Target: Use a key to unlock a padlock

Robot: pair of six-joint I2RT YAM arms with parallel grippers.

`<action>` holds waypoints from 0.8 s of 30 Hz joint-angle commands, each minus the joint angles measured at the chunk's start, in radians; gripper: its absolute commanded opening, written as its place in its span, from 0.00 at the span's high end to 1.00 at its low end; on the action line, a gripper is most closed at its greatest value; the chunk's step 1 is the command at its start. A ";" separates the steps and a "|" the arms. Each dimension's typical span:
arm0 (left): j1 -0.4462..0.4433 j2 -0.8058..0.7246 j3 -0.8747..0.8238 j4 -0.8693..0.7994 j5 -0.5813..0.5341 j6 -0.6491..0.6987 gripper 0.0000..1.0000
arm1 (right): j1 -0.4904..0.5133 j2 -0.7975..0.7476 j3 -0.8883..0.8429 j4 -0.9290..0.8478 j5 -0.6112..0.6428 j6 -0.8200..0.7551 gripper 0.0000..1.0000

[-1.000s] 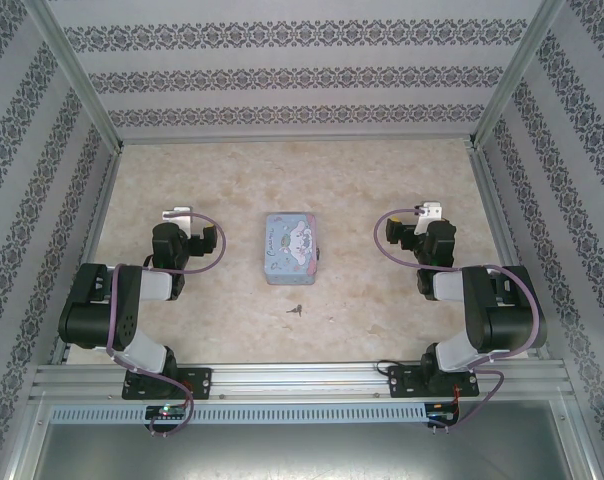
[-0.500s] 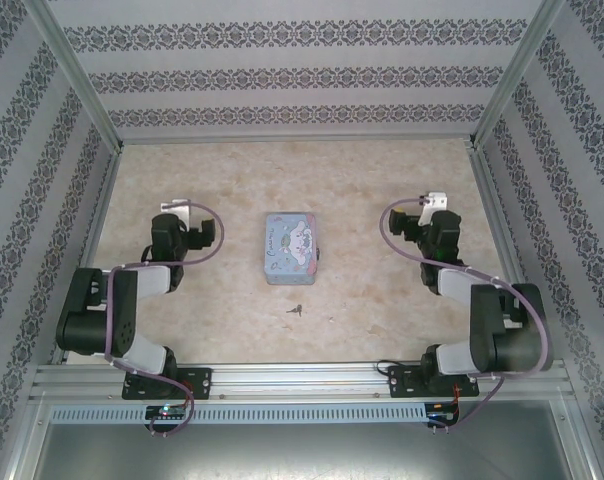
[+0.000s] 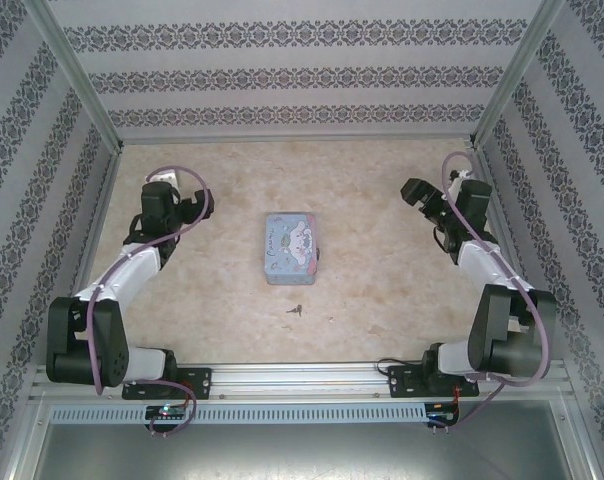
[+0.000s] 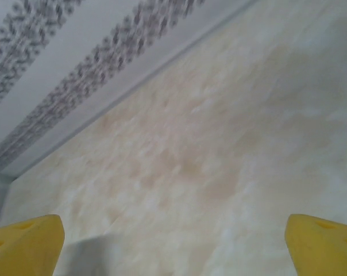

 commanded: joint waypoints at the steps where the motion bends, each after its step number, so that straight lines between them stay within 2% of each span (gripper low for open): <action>1: -0.043 -0.006 0.075 -0.223 0.091 -0.152 0.00 | 0.053 -0.019 -0.009 -0.066 -0.180 0.090 0.03; 6: -0.166 0.008 0.110 -0.313 0.110 -0.196 0.00 | 0.179 -0.120 -0.081 -0.195 -0.141 0.070 0.05; 12: -0.305 0.077 0.122 -0.322 0.103 -0.285 0.00 | 0.370 -0.253 -0.195 -0.285 -0.035 0.097 0.07; 15: -0.346 0.119 0.131 -0.316 0.093 -0.310 0.00 | 0.479 -0.296 -0.239 -0.290 0.028 0.122 0.07; 20: -0.379 0.188 0.153 -0.282 0.127 -0.354 0.00 | 0.630 -0.269 -0.259 -0.264 0.108 0.159 0.07; 24: -0.412 0.247 0.195 -0.242 0.154 -0.383 0.00 | 0.707 -0.198 -0.223 -0.243 0.160 0.180 0.07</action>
